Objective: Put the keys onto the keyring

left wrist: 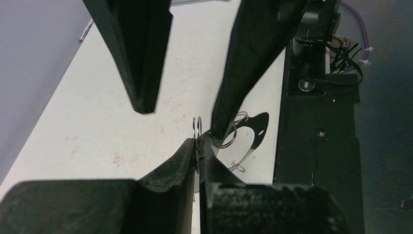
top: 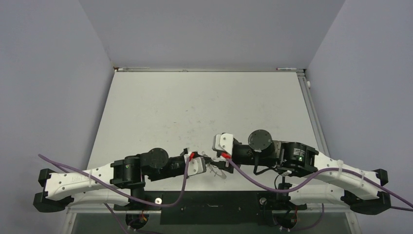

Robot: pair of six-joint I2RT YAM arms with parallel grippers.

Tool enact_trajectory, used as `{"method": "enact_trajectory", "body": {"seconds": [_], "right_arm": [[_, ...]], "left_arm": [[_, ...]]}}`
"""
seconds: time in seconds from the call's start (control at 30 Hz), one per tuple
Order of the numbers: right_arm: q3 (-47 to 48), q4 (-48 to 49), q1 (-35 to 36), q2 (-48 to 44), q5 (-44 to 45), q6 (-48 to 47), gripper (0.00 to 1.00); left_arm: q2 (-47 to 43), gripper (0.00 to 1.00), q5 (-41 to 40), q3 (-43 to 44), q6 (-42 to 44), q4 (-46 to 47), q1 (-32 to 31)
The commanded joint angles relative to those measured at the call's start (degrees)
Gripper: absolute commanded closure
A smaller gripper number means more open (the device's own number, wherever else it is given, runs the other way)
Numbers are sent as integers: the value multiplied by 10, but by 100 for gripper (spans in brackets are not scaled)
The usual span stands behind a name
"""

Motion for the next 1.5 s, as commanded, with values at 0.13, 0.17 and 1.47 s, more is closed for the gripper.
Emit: {"method": "enact_trajectory", "body": {"seconds": [0.13, 0.17, 1.47], "right_arm": [[-17, -29, 2, 20, -29, -24, 65], [-17, -29, 2, 23, -31, -25, 67], [-123, 154, 2, -89, -1, -33, 95]], "left_arm": [[6, 100, 12, 40, 5, -15, 6], [6, 100, 13, 39, 5, -15, 7], [-91, 52, -11, -41, -10, 83, 8]]}}
